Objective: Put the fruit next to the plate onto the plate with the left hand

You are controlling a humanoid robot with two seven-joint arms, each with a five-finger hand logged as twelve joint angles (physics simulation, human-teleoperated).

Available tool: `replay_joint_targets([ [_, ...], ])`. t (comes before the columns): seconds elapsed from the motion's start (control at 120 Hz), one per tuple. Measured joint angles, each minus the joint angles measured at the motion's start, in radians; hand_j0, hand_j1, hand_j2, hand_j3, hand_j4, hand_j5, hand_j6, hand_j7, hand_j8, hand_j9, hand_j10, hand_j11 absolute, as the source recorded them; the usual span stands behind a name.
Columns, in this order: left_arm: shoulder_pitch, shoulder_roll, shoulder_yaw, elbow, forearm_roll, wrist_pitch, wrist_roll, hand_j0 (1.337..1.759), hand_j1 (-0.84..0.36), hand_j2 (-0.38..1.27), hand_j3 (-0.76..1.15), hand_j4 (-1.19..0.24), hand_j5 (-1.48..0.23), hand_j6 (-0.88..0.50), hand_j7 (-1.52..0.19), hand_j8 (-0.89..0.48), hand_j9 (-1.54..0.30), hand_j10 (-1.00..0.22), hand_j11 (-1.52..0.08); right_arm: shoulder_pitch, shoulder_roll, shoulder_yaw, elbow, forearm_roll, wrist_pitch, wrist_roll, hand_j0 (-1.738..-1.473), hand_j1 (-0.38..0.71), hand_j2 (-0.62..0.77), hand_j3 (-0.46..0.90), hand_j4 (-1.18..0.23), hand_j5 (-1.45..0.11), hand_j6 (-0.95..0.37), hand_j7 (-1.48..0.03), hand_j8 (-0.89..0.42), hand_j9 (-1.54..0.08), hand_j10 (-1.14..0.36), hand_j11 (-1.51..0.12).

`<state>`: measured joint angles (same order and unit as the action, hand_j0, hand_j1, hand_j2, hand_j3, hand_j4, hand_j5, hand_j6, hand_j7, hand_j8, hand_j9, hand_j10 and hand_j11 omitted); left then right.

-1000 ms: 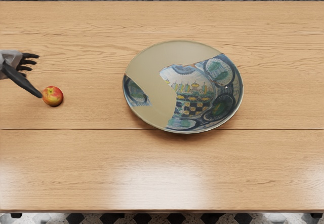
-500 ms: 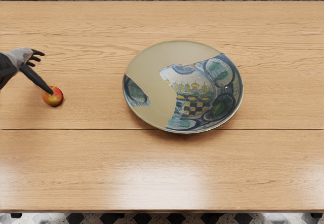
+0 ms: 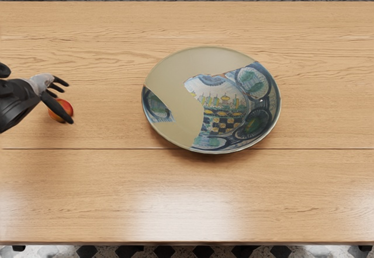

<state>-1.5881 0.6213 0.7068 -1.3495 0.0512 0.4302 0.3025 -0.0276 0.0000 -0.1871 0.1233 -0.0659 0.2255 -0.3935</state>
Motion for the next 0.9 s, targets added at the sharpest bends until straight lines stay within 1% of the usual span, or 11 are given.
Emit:
replay_joint_targets([
  [0.067, 0.002, 0.002, 0.005, 0.001, 0.001, 0.008, 0.0, 1.658, 0.01, 0.06, 0.0, -0.28, -0.36, -0.28, -0.36, -0.28, -0.36, -0.28, -0.36, 0.0, 0.0, 0.0, 0.0, 0.0, 0.0, 0.0, -1.658, -0.35, 0.0, 0.0, 0.0, 0.0, 0.0, 0.0, 0.0, 0.0, 0.0, 0.0],
  [0.117, 0.021, 0.0, 0.008, 0.003, 0.002, 0.025, 0.0, 1.658, 0.0, 0.06, 0.0, -0.29, -0.38, -0.29, -0.38, -0.29, -0.38, -0.29, -0.38, 0.0, 0.0, 0.0, 0.0, 0.0, 0.0, 0.0, -1.658, -0.35, 0.0, 0.0, 0.0, 0.0, 0.0, 0.0, 0.0, 0.0, 0.0, 0.0],
  [0.183, 0.028, 0.0, 0.01, 0.008, 0.004, 0.043, 0.0, 1.658, -0.03, 0.06, 0.0, -0.32, -0.41, -0.32, -0.41, -0.32, -0.41, -0.32, -0.41, 0.0, 0.0, 0.0, 0.0, 0.0, 0.0, 0.0, -1.658, -0.35, 0.0, 0.0, 0.0, 0.0, 0.0, 0.0, 0.0, 0.0, 0.0, 0.0],
  [0.358, 0.059, -0.002, 0.008, 0.041, 0.009, 0.06, 0.0, 1.658, -0.1, 0.08, 0.0, -0.37, -0.49, -0.37, -0.49, -0.37, -0.49, -0.37, -0.49, 0.0, 0.0, 0.0, 0.0, 0.0, 0.0, 0.0, -1.658, -0.35, 0.0, 0.0, 0.0, 0.0, 0.0, 0.0, 0.0, 0.0, 0.0, 0.0],
  [0.633, 0.068, -0.042, 0.004, 0.067, 0.01, 0.064, 0.0, 1.658, -0.17, 0.09, 0.0, -0.44, -0.57, -0.44, -0.57, -0.44, -0.57, -0.44, -0.57, 0.0, 0.0, 0.0, 0.0, 0.0, 0.0, 0.0, -1.658, -0.35, 0.0, 0.0, 0.0, 0.0, 0.0, 0.0, 0.0, 0.0, 0.0, 0.0],
  [0.683, 0.077, -0.05, 0.003, 0.068, 0.01, 0.063, -0.001, 1.657, -0.19, 0.04, 0.0, -0.44, -0.58, -0.44, -0.58, -0.44, -0.58, -0.44, -0.58, 0.0, 0.0, 0.0, 0.0, 0.0, 0.0, 0.0, -1.658, -0.35, 0.0, 0.0, 0.0, 0.0, 0.0, 0.0, 0.0, 0.0, 0.0, 0.0],
  [0.725, 0.08, -0.051, 0.002, 0.069, 0.01, 0.063, -0.001, 1.657, -0.18, 0.08, 0.0, -0.44, -0.59, -0.44, -0.59, -0.44, -0.59, -0.44, -0.59, 0.0, 0.0, 0.0, 0.0, 0.0, 0.0, 0.0, -1.658, -0.35, 0.0, 0.0, 0.0, 0.0, 0.0, 0.0, 0.0, 0.0, 0.0, 0.0],
  [0.808, 0.084, -0.06, 0.001, 0.07, 0.01, 0.064, 0.0, 1.657, -0.19, 0.08, 0.0, -0.46, -0.6, -0.46, -0.6, -0.45, -0.6, -0.46, -0.6, 0.0, 0.0, 0.0, 0.0, 0.0, 0.0, 0.0, -1.658, -0.35, 0.0, 0.0, 0.0, 0.0, 0.0, 0.0, 0.0, 0.0, 0.0, 0.0],
  [0.833, 0.087, -0.064, 0.001, 0.07, 0.01, 0.064, 0.0, 1.657, -0.2, 0.09, 0.0, -0.46, -0.61, -0.46, -0.61, -0.44, -0.61, -0.46, -0.61, 0.0, 0.0, 0.0, 0.0, 0.0, 0.0, 0.0, -1.658, -0.35, 0.0, 0.0, 0.0, 0.0, 0.0, 0.0, 0.0, 0.0, 0.0, 0.0],
  [0.9, 0.093, -0.066, 0.0, 0.073, 0.011, 0.064, 0.0, 1.658, -0.22, 0.09, 0.0, -0.48, -0.62, -0.49, -0.62, -0.46, -0.63, -0.48, -0.63, 0.0, 0.0, 0.0, 0.0, 0.0, 0.0, 0.0, -1.658, -0.35, 0.0, 0.0, 0.0, 0.0, 0.0, 0.0, 0.0, 0.0, 0.0, 0.0],
])
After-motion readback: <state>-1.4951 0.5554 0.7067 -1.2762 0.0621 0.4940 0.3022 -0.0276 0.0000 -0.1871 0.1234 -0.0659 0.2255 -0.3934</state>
